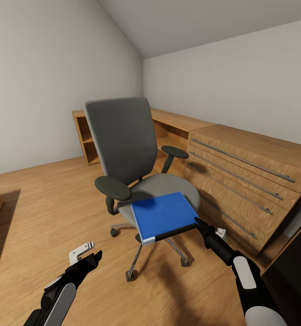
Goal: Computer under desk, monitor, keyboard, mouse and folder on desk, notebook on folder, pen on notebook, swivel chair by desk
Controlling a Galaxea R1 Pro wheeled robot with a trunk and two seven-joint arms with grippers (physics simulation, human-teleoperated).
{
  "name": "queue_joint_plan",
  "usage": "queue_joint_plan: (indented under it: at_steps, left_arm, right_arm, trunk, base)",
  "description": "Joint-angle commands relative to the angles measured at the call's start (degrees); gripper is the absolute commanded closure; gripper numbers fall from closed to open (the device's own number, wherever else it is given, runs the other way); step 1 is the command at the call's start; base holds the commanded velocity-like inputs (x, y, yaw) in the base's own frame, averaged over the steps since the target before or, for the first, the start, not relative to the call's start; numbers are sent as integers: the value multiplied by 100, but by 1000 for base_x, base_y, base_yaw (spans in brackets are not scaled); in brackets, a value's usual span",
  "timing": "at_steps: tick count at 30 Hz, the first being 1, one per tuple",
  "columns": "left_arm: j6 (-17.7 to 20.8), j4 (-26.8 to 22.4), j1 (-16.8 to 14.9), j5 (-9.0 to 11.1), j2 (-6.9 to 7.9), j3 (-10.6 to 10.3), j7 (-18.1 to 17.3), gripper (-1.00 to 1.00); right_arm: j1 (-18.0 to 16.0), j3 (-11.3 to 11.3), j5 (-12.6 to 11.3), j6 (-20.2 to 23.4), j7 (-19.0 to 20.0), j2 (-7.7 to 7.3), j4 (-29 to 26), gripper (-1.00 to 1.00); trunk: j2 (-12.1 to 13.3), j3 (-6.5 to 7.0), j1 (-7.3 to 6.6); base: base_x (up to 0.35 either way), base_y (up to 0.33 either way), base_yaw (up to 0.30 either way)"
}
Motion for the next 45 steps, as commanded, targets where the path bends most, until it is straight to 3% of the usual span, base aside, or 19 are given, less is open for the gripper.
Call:
queue_joint_plan:
  at_steps: [1,10,18,30,41,45]
  left_arm:
    - [4,-8,-3,58,6,-15,58,-100]
    - [4,-8,-3,55,9,-11,66,-100]
    - [4,-8,-3,56,9,-10,88,-100]
    - [12,-8,-3,65,6,0,118,-100]
    - [13,-8,-3,65,6,1,120,-100]
    - [13,-8,-3,65,6,1,120,-100]
  right_arm:
    - [-5,-24,7,38,7,5,-1,100]
    - [-5,-26,1,40,11,-5,-1,100]
    - [-5,-26,1,34,11,-12,-16,100]
    - [-5,-41,1,34,34,-32,-71,100]
    - [-5,-59,13,-7,37,-60,-259,100]
    - [-5,-60,14,-260,37,-136,-276,100]
  trunk:
    - [-2,-5,-1]
    - [-2,-5,-1]
    - [8,172,-22]
    - [490,387,-285]
    - [931,585,-527]
    - [1091,657,-615]
  base:
    - [0,0,0]
    - [0,0,0]
    - [0,0,0]
    - [-31,0,0]
    - [-305,-28,0]
    - [-336,-88,0]
